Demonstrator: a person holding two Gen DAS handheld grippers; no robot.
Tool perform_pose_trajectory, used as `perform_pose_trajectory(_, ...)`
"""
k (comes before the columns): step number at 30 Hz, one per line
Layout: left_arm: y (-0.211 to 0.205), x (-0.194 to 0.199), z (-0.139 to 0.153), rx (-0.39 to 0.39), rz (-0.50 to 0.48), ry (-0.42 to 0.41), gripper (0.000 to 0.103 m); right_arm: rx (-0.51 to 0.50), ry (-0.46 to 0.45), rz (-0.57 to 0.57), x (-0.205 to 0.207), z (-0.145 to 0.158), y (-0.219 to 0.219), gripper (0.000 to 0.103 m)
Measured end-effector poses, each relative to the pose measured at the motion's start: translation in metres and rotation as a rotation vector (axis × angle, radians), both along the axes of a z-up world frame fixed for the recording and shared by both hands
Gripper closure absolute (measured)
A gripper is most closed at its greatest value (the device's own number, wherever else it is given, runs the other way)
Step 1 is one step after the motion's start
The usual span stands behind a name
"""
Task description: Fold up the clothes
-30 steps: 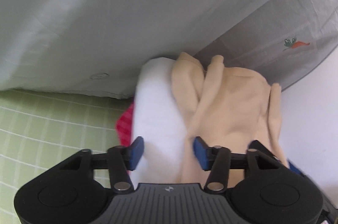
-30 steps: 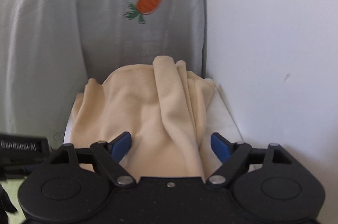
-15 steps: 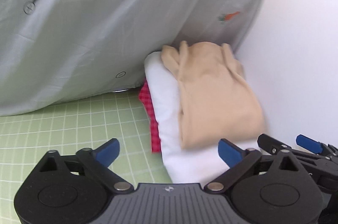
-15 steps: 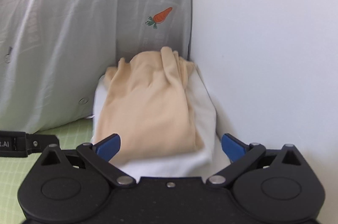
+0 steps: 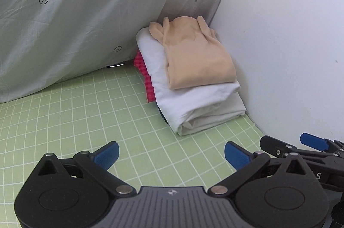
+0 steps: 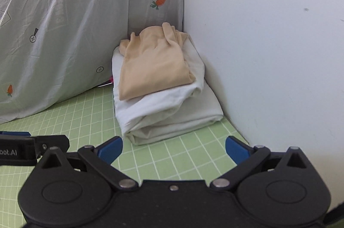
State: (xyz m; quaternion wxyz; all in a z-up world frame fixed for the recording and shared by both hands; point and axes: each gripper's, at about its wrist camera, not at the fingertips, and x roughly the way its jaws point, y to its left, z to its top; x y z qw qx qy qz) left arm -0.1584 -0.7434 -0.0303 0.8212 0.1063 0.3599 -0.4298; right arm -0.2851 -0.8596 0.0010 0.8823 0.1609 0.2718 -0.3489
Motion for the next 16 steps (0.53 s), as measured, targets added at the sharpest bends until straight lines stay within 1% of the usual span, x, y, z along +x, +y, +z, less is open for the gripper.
perform_pose_trajectory(4,0.012,-0.010,0.001,0.015,-0.024,-0.022,0.000,0.010,-0.005,-0.017,-0.010,0.000,0.015,0.000)
perform_pose_trajectory(6,0.017,-0.012,0.000,0.019,-0.035,-0.019,0.000,0.010,-0.007,-0.021,-0.013,0.000,0.022,0.000)
perform_pose_trajectory(9,0.024,-0.014,0.000,0.014,-0.046,-0.011,0.000,0.009,-0.007,-0.022,-0.016,0.000,0.030,0.000)
perform_pose_trajectory(16,0.031,-0.017,0.005,0.000,-0.058,-0.020,0.000,0.000,-0.015,-0.028,-0.021,0.004,0.038,0.000)
